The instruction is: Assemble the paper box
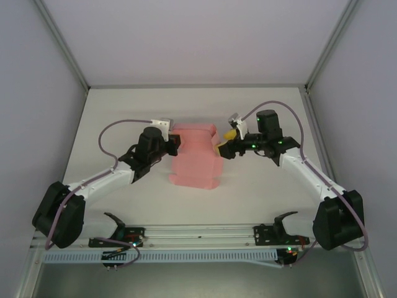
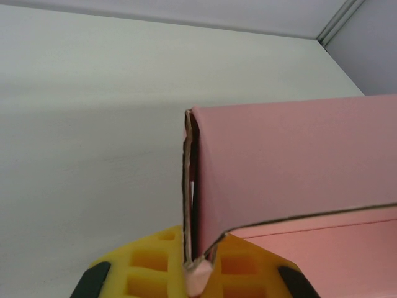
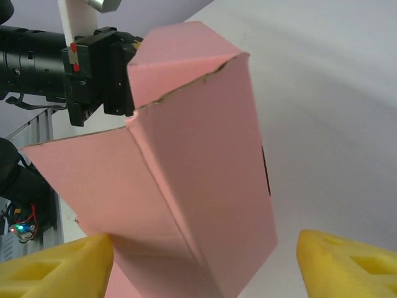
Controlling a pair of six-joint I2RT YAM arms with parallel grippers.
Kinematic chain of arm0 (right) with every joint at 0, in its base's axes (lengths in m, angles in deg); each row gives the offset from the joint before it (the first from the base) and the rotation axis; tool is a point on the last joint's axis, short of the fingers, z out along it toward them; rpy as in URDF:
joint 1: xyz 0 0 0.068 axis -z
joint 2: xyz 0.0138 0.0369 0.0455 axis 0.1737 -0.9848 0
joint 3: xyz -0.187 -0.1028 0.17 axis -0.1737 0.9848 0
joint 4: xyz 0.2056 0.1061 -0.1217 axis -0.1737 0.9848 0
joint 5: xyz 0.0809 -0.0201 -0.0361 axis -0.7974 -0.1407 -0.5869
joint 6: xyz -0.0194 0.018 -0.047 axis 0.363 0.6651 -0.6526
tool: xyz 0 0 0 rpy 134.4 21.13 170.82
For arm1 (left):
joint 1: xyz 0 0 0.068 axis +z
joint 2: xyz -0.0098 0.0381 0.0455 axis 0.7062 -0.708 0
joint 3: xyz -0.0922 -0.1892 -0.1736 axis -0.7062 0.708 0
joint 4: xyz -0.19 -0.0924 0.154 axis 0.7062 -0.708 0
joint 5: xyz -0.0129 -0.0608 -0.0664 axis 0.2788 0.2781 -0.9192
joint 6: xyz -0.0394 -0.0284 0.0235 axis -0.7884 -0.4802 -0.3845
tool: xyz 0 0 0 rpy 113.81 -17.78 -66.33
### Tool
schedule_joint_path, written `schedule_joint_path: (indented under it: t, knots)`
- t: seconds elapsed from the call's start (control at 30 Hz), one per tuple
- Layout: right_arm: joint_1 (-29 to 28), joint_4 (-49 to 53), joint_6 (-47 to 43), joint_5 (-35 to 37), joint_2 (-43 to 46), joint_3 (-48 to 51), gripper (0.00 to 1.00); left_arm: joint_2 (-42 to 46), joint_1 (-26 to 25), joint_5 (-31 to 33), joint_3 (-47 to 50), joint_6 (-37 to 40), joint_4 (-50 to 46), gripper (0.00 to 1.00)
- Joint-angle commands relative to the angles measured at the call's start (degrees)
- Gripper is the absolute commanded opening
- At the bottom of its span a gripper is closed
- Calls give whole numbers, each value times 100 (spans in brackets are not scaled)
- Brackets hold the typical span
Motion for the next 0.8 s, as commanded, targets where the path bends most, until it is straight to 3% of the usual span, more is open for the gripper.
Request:
schedule_joint_path:
  t: [0.0,0.07,0.17,0.27,0.37,0.53,0.57,0.67,0.77]
  knots:
    - [-102,-229,45,433,-143,-79,71,-91,-12,-136,-153,110,88,0]
    - [-182,-271,103,596,-249,-165,62,-136,-27,-136,-180,117,86,0]
    - [-357,-314,148,820,-390,-294,62,-193,-50,-138,-199,108,76,0]
    - [-648,-350,232,1612,-494,-386,61,-252,-107,-121,-223,92,103,0]
    - [-1017,-601,538,3035,-551,-362,61,-326,-174,35,-289,30,49,0]
    - [-1783,-1097,922,5607,-792,-343,46,-491,-420,564,-526,-49,-221,0]
    - [-1912,-1238,1007,6193,-916,-347,35,-531,-489,697,-577,-87,-281,0]
    - [-2220,-1455,1268,7765,-1382,-523,18,-653,-639,1442,-774,-537,-708,0]
    - [-2345,-781,1782,9302,-2091,-1210,5,-831,-719,2084,-1029,-1158,-1306,0]
